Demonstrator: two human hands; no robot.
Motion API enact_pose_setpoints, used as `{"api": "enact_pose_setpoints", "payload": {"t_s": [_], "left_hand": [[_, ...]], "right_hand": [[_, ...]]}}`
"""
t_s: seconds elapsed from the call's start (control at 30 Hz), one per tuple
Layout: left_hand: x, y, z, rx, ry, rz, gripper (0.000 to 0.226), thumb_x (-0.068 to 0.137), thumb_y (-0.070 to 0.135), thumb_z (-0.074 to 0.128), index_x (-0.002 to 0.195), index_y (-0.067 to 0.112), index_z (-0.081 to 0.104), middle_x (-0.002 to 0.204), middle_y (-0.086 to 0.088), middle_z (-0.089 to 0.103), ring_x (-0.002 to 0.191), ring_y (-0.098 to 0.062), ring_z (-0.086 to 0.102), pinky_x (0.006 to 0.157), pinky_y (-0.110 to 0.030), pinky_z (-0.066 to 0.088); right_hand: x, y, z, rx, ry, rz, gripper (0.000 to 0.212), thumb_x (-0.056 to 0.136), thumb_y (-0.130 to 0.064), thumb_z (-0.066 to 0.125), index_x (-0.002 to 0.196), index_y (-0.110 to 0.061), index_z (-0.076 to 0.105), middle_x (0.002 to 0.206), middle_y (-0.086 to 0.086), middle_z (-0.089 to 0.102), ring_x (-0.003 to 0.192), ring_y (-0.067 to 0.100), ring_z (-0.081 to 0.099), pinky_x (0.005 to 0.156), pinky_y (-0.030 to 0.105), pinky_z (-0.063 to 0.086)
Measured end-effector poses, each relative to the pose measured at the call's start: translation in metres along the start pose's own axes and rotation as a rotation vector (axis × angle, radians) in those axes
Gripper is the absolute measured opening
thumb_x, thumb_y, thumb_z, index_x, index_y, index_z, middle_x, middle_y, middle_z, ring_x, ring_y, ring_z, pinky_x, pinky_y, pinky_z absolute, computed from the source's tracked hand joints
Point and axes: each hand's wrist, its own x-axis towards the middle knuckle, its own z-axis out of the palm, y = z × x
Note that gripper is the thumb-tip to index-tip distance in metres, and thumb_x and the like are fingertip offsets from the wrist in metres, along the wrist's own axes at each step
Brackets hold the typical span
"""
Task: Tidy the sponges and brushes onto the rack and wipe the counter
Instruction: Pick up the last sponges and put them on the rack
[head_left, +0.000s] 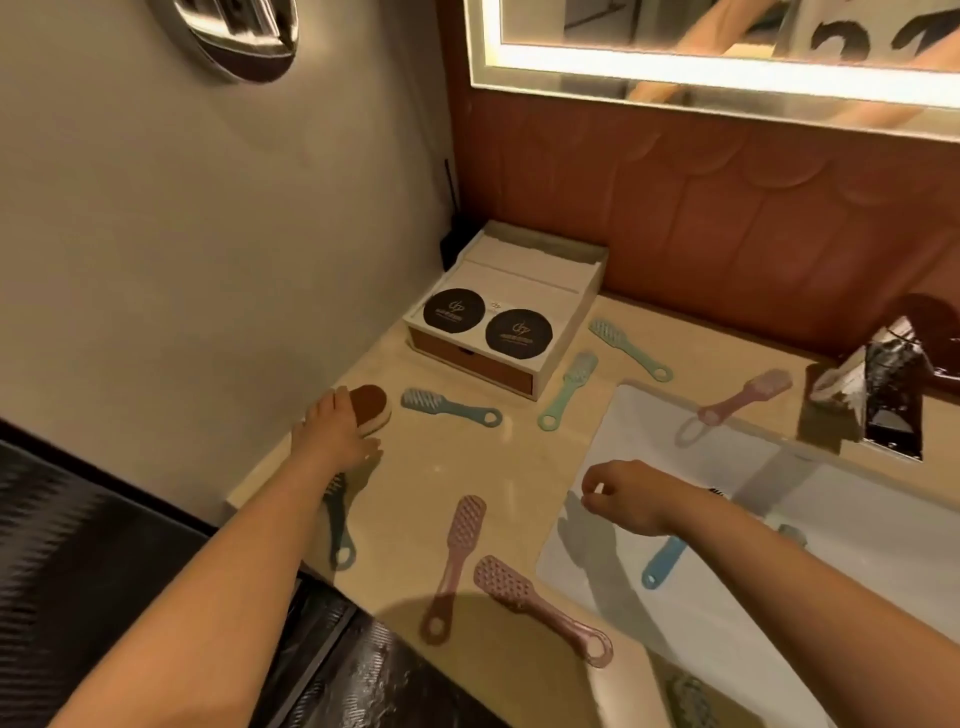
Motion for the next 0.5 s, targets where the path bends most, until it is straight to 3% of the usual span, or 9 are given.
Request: {"api": "enact_pose_setpoints", "payload": {"t_s": [0.33,0.4,0.5], "left_hand": [[0.037,-0.004,0.022,0.012,-0.002,-0.092,0.087,0.087,0.039,0.058,0.148,0.011,0.003,0.154,-0.014,0.012,0.141,-0.038,0.012,0.112,-0.049,0.02],[0.042,-0.006,0.022,0.021,0.01,-0.102,0.083,0.086,0.036,0.059,0.147,0.009,0.01,0.151,-0.015,0.021,0.138,-0.036,0.019,0.109,-0.048,0.025],[0.045,-0.003,0.022,0.113,0.091,-0.099,0.062,0.087,0.034,0.059,0.135,0.006,0.033,0.135,-0.017,0.04,0.126,-0.033,0.035,0.102,-0.042,0.034]], "right_hand": [[0.019,0.021,0.01,0.036,-0.063,0.037,0.032,0.096,-0.032,0.039,0.12,-0.017,0.055,0.127,0.006,0.055,0.112,0.023,0.052,0.09,0.031,0.04],[0.02,0.024,0.012,0.051,-0.067,0.043,0.032,0.096,-0.032,0.039,0.119,-0.017,0.055,0.126,0.006,0.056,0.111,0.023,0.053,0.09,0.031,0.04],[0.023,0.026,0.015,0.105,-0.056,0.038,0.031,0.096,-0.031,0.039,0.116,-0.016,0.057,0.123,0.005,0.058,0.109,0.022,0.054,0.088,0.031,0.041]]}}
